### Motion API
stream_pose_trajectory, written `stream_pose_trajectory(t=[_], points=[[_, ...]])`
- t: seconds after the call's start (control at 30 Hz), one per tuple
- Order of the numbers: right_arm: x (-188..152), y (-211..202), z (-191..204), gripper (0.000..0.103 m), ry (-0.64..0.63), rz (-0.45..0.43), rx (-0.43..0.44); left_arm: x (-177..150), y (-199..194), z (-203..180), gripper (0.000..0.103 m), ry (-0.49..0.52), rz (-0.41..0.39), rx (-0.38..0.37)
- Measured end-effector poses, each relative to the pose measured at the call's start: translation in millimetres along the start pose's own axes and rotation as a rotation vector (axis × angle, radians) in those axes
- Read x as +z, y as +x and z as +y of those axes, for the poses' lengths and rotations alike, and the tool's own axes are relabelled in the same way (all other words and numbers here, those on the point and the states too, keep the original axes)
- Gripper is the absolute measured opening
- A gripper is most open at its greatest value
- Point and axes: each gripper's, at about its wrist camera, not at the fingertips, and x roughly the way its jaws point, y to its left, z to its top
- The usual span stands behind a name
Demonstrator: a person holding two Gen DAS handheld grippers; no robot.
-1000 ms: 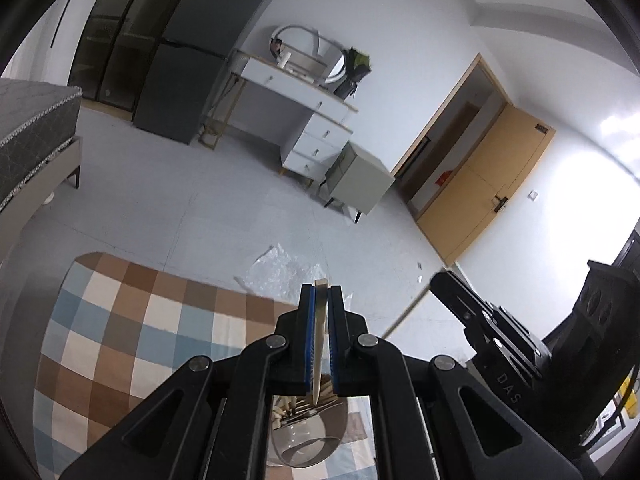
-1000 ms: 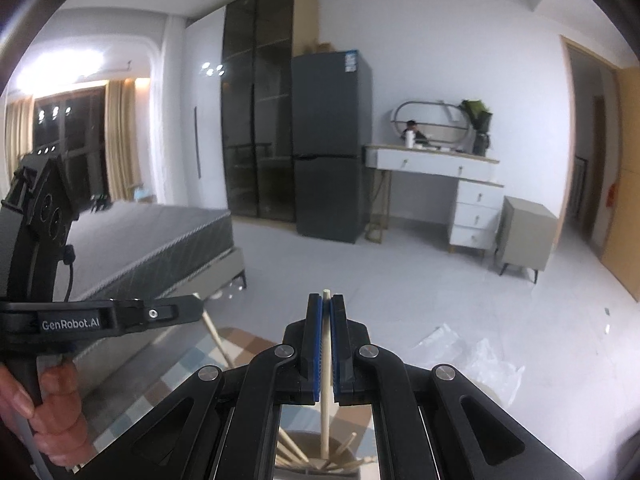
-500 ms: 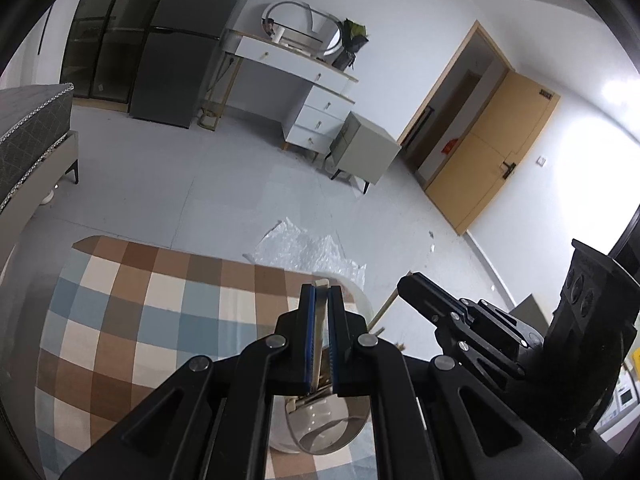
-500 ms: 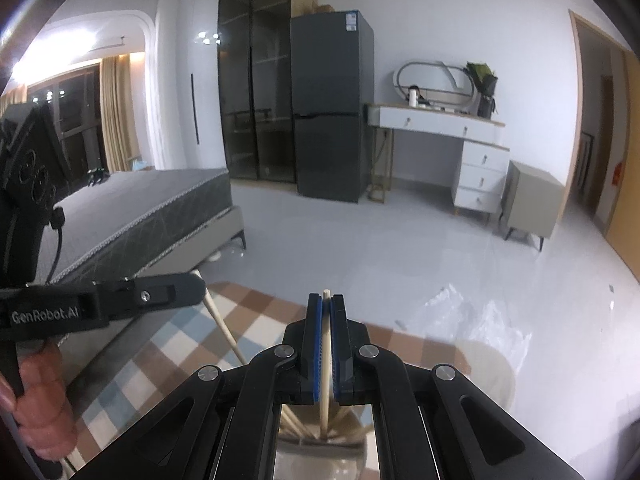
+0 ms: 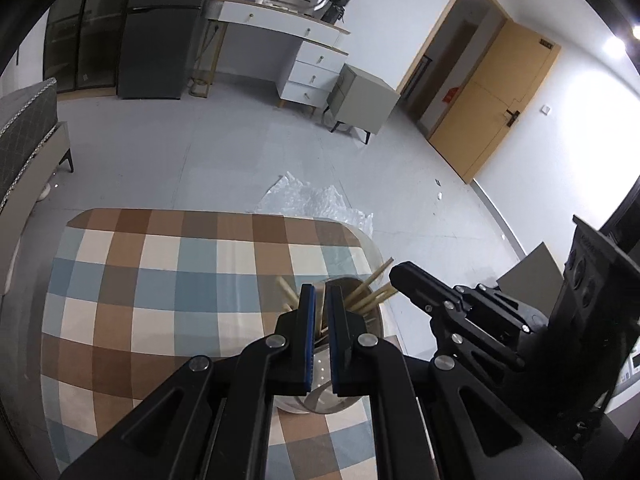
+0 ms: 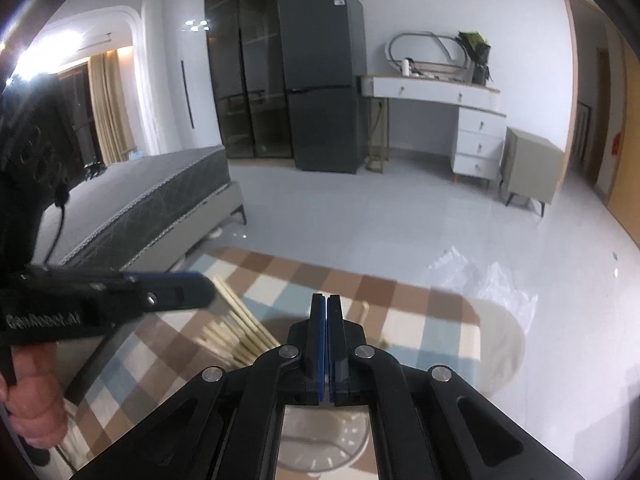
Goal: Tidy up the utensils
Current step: 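Withdraw both open tools up and away from the holder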
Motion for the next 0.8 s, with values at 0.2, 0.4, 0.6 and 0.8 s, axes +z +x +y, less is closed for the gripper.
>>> stream_pose_trajectory(t=[0.2, 0.4, 0.6, 0.8], points=[[-7, -14, -10, 0.001, 0.062, -0.003, -0.025, -5, 10, 2, 0.003, 0.017, 0.077, 0.008], [-23, -38, -15, 0.003, 0.119, -0.015, -0.043, -14, -5, 1, 0.031, -0.013, 0.100, 0.016], [-34, -67, -15, 0.021, 0.183, -0.048, -0.053, -23, -47, -9, 0.048, -0.001, -0.013, 0.083], [-41, -104, -4, 0.037, 0.214, -0.125, -0.046, -35, -87, -27, 0.065, 0.047, -0.121, 0.176]])
